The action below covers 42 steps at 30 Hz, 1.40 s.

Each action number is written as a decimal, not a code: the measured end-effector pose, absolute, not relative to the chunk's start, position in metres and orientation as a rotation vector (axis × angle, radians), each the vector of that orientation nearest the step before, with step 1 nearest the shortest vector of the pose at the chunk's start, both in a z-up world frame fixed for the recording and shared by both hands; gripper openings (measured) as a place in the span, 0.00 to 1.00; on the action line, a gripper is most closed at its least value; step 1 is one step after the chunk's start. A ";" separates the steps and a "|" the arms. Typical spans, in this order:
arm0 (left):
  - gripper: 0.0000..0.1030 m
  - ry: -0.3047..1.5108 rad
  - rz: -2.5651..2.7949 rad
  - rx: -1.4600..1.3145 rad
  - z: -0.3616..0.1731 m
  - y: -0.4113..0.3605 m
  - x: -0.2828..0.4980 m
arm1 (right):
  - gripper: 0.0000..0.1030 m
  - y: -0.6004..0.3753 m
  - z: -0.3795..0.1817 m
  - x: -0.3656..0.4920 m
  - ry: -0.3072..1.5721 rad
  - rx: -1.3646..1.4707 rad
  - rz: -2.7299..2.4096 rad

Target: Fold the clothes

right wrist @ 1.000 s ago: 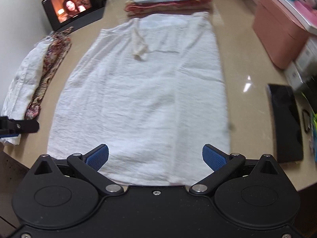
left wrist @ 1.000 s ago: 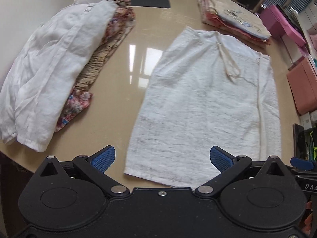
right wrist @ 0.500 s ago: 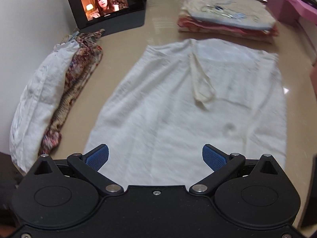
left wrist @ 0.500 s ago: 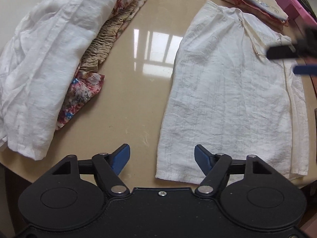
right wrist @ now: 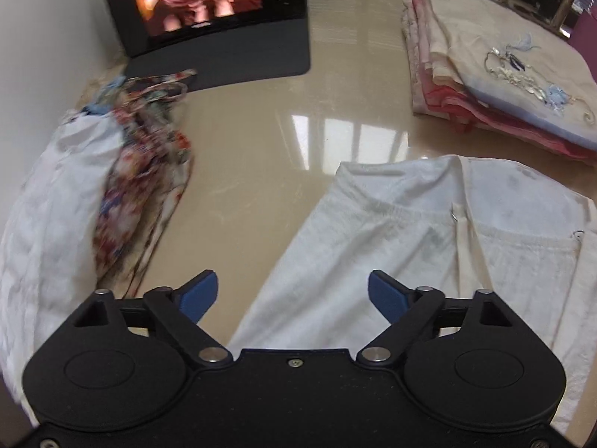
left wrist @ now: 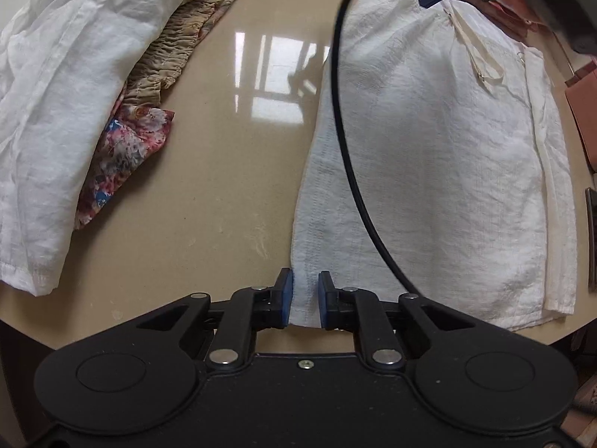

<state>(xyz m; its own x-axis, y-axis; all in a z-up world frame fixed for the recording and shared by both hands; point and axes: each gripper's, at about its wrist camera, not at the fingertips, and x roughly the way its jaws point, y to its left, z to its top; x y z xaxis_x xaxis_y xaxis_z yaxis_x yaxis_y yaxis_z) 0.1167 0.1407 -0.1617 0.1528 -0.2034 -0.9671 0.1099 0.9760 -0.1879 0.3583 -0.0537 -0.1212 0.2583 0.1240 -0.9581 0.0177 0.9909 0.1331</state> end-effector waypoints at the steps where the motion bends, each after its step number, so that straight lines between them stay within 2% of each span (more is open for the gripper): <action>1: 0.14 1.402 -0.222 -0.088 -0.162 0.142 0.117 | 0.78 -0.053 -0.127 0.365 1.322 0.126 0.046; 6: 0.14 1.401 -0.222 -0.119 -0.165 0.145 0.122 | 0.69 -0.049 -0.146 0.387 1.377 0.139 -0.052; 7: 0.14 1.400 -0.224 -0.123 -0.164 0.146 0.123 | 0.62 -0.048 -0.149 0.389 1.387 0.144 -0.072; 10: 0.14 1.397 -0.229 -0.133 -0.164 0.148 0.125 | 0.59 -0.047 -0.154 0.392 1.401 0.155 -0.127; 13: 0.14 1.396 -0.234 -0.138 -0.165 0.145 0.128 | 0.51 -0.043 -0.156 0.392 1.407 0.125 -0.136; 15: 0.13 1.397 -0.236 -0.134 -0.165 0.144 0.129 | 0.30 -0.044 -0.155 0.391 1.404 0.119 -0.137; 16: 0.09 1.397 -0.236 -0.128 -0.165 0.143 0.130 | 0.11 -0.044 -0.155 0.391 1.405 0.111 -0.139; 19: 0.02 1.388 -0.228 -0.124 -0.165 0.145 0.130 | 0.03 -0.054 -0.156 0.389 1.410 0.137 -0.120; 24: 0.01 1.257 -0.313 -0.080 -0.142 0.137 0.118 | 0.03 -0.085 -0.149 0.378 1.387 0.277 -0.027; 29: 0.01 1.103 -0.496 0.173 -0.104 0.099 0.088 | 0.03 -0.124 -0.132 0.366 1.360 0.411 0.096; 33: 0.01 0.992 -0.680 0.377 -0.087 0.058 0.060 | 0.02 -0.153 -0.114 0.365 1.348 0.416 0.170; 37: 0.02 0.950 -0.813 0.486 -0.096 0.018 0.043 | 0.03 -0.182 -0.115 0.364 1.341 0.416 0.174; 42: 0.02 0.993 -0.844 0.504 -0.121 -0.013 0.047 | 0.05 -0.197 -0.126 0.360 1.319 0.403 0.177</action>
<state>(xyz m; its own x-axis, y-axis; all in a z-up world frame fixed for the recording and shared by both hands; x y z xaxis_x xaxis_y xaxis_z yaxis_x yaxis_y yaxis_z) 0.0472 -0.0126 -0.1212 0.2799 -0.3830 -0.8803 0.8071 0.5904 -0.0002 0.3601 -0.1970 -0.1260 0.2484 0.3509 -0.9029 0.1001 0.9178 0.3842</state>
